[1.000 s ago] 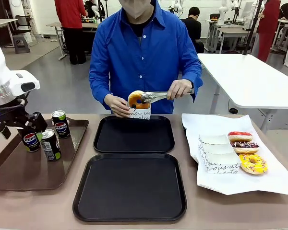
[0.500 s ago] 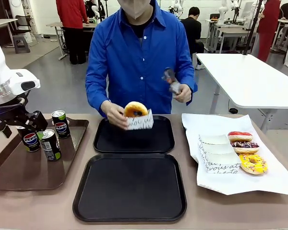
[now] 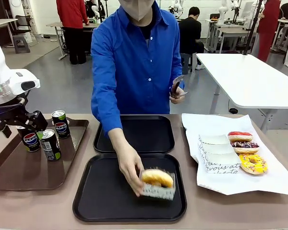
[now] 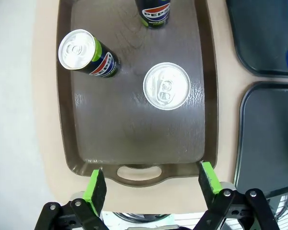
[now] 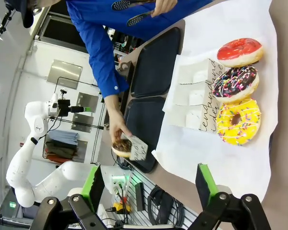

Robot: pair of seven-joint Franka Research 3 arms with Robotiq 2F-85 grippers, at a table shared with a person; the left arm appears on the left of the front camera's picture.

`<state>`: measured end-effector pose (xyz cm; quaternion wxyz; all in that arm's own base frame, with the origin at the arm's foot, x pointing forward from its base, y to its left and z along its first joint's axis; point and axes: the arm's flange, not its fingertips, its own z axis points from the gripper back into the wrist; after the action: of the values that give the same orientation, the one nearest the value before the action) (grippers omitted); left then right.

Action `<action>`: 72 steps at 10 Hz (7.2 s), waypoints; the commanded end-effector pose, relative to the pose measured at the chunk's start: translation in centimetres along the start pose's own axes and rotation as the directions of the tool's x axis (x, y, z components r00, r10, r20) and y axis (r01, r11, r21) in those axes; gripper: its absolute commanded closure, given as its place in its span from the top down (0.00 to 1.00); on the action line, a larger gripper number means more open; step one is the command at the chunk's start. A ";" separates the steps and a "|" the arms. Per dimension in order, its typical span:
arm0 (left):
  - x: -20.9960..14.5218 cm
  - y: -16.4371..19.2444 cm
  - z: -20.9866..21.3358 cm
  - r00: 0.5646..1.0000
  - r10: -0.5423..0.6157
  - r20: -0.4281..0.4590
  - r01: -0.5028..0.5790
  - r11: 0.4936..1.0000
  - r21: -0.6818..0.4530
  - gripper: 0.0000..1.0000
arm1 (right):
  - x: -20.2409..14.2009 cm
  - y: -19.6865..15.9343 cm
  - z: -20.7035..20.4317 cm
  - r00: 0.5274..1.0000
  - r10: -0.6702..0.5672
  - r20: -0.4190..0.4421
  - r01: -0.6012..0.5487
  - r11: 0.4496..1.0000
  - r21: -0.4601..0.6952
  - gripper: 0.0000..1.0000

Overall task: Set up donuts and drinks on trays.
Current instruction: Pick up one Pepsi coke and place it on the Flat Tray.

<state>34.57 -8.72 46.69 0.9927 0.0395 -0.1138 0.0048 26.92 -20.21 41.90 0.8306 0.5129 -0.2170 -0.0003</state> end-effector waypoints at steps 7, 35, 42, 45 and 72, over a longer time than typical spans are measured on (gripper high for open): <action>8.6 -2.9 -4.9 0.983 0.092 -0.159 -0.092 0.996 0.006 1.00 | 0.3 0.1 0.0 1.000 0.006 0.021 -0.007 1.000 0.023 1.00; -3.1 -0.3 5.5 1.000 0.015 -0.007 -0.015 0.999 -0.047 0.23 | 0.3 0.1 0.0 1.000 0.006 0.021 -0.007 1.000 0.023 1.00; -3.4 -0.1 6.0 1.000 -0.008 -0.011 0.008 0.999 -0.049 0.23 | 0.3 0.1 0.0 1.000 0.006 0.021 -0.007 1.000 0.023 1.00; -3.5 -4.8 5.4 0.989 -0.120 -0.090 0.105 0.983 -0.151 0.58 | 0.3 0.1 0.0 1.000 0.006 0.021 -0.007 1.000 0.023 1.00; -11.2 -8.6 6.8 0.826 -0.560 -0.063 0.547 0.823 -0.151 0.58 | 0.3 0.1 0.0 1.000 0.006 0.021 -0.007 1.000 0.023 1.00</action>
<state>22.21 -19.54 50.35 0.9559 0.0115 -0.0371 -0.2910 26.94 -20.27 41.92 0.8311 0.5123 -0.2164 -0.0010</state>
